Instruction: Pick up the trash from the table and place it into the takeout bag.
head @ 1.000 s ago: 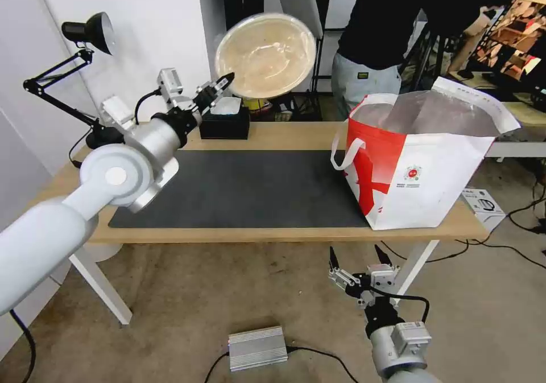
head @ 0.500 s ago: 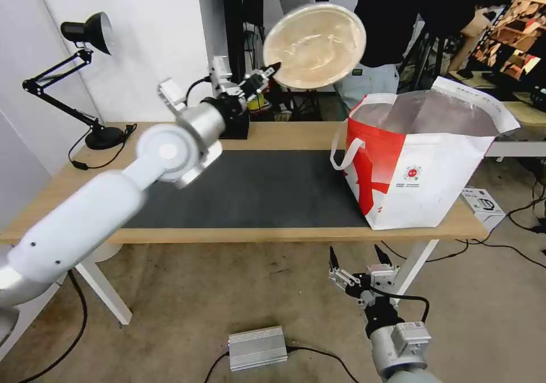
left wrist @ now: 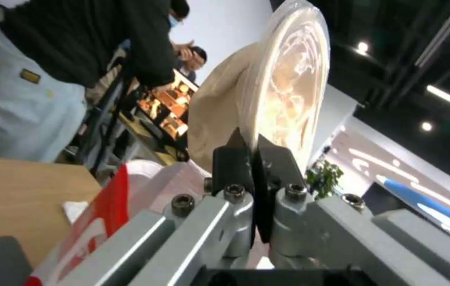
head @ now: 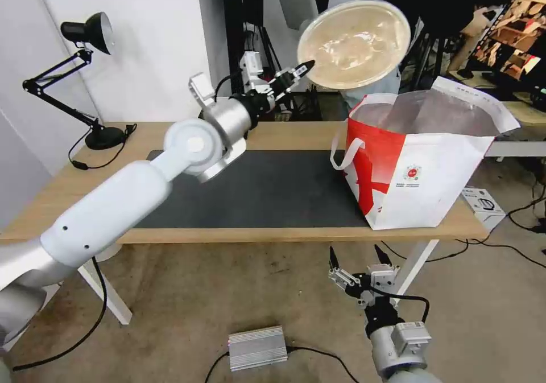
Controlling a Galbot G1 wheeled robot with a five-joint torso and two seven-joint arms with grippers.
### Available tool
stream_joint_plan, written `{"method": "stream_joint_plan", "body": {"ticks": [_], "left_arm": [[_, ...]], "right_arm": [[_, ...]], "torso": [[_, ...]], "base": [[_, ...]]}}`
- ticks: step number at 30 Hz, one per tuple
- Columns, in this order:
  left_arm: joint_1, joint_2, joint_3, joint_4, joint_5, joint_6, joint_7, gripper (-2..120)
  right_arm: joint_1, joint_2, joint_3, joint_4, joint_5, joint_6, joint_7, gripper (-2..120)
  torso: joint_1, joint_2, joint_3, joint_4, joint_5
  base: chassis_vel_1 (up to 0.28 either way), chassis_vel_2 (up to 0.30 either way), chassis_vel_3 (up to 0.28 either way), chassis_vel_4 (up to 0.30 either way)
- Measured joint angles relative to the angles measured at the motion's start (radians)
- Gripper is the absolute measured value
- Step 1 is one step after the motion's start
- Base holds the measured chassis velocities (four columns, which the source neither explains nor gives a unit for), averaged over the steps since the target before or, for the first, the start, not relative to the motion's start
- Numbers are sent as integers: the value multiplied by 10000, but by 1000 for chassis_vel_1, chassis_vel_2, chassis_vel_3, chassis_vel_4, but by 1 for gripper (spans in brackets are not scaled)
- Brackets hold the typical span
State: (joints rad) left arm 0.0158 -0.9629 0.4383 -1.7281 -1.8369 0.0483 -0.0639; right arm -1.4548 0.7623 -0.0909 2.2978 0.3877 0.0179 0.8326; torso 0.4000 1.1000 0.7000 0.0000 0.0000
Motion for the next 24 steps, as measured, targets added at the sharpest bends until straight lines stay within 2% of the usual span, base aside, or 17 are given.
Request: {"method": "stream_joint_plan", "body": {"ticks": [15,24], "left_arm": [[-1100,-1234,1197,1035,72,142,-11,0],[-1337,-1812,1674,1902,800,45,-37,0]], "right_arm": [[0,0,0,0,0,0,0,100],[0,0,0,0,0,0,0,100]], "torso": [[0,-1,0,0,2],[0,0,0,0,1]], "base": [[0,0,0,0],[0,0,0,0]]}}
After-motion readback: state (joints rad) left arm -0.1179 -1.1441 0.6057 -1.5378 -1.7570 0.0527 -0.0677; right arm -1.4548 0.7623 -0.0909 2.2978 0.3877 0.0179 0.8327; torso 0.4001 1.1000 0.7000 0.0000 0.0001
